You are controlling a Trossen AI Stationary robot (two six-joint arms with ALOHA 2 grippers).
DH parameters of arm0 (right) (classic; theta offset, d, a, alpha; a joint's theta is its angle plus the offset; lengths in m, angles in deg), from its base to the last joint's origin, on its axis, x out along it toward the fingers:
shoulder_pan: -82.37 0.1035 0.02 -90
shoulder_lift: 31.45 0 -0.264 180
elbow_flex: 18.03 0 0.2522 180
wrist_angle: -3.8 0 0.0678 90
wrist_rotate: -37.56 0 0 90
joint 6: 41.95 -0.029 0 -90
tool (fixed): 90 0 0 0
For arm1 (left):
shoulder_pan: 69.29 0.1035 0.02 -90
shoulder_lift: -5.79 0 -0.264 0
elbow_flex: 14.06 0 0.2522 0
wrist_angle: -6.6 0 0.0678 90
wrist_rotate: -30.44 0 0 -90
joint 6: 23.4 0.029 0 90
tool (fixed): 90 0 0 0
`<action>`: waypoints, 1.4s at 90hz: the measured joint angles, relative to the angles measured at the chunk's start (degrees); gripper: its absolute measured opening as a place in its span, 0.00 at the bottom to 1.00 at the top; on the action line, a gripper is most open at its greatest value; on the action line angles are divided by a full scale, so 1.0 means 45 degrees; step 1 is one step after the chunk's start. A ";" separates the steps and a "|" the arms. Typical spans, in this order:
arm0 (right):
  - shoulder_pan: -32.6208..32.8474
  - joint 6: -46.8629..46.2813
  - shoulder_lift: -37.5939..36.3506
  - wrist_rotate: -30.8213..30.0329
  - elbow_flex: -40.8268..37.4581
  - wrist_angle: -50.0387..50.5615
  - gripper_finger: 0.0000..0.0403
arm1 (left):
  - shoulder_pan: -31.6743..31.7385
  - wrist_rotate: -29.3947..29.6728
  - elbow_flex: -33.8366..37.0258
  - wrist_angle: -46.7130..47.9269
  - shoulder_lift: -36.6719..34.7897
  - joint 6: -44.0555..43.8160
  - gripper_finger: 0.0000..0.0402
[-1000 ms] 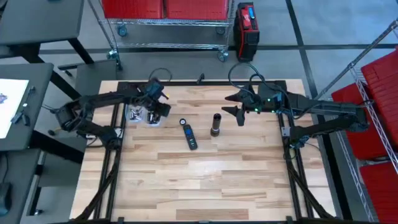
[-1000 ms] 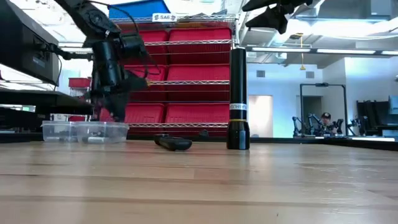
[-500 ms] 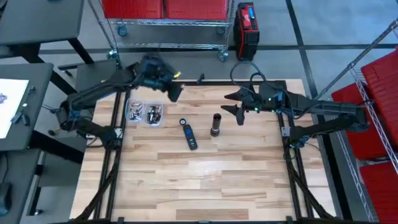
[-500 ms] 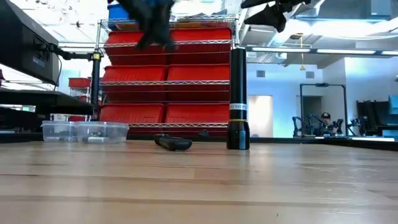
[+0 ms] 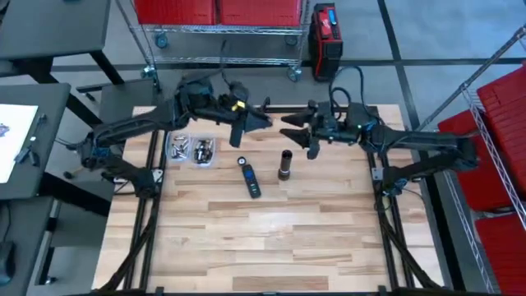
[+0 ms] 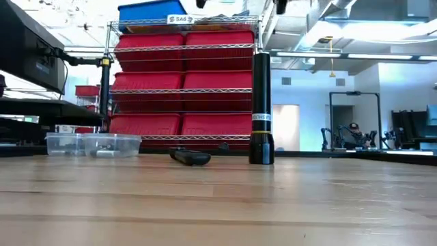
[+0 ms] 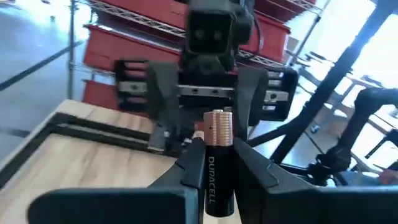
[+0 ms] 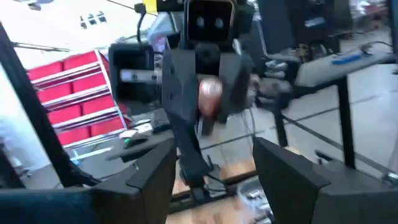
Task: Insert battery
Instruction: Insert the brown battery into the flashlight's battery compartment
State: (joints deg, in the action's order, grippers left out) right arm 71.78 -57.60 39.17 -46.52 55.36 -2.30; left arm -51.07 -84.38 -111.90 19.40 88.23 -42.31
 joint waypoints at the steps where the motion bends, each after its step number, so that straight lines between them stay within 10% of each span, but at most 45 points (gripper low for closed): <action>1: 0.0012 0.0003 0.0044 0.0015 0.0038 0.0029 0.48 | -0.0036 0.0000 0.0000 -0.0019 0.0029 -0.0011 0.08; 35: 0.0019 0.0036 0.0417 0.0134 0.0687 0.0340 0.40 | -0.0409 0.0057 0.0010 -0.0075 0.0237 -0.0197 0.08; 72: -0.0019 0.0449 0.0399 0.0824 0.0687 0.0324 0.07 | -0.0404 0.0010 0.0010 -0.0280 0.0237 -0.0251 0.08; 126: -0.0358 0.0564 -0.0451 0.0858 0.1027 0.1823 0.07 | -0.0351 0.0097 0.0010 0.1049 0.0222 0.0441 0.29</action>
State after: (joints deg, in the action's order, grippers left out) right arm 70.17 -55.06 37.14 -42.66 59.98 5.91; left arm -52.65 -83.94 -111.85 24.12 89.23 -40.32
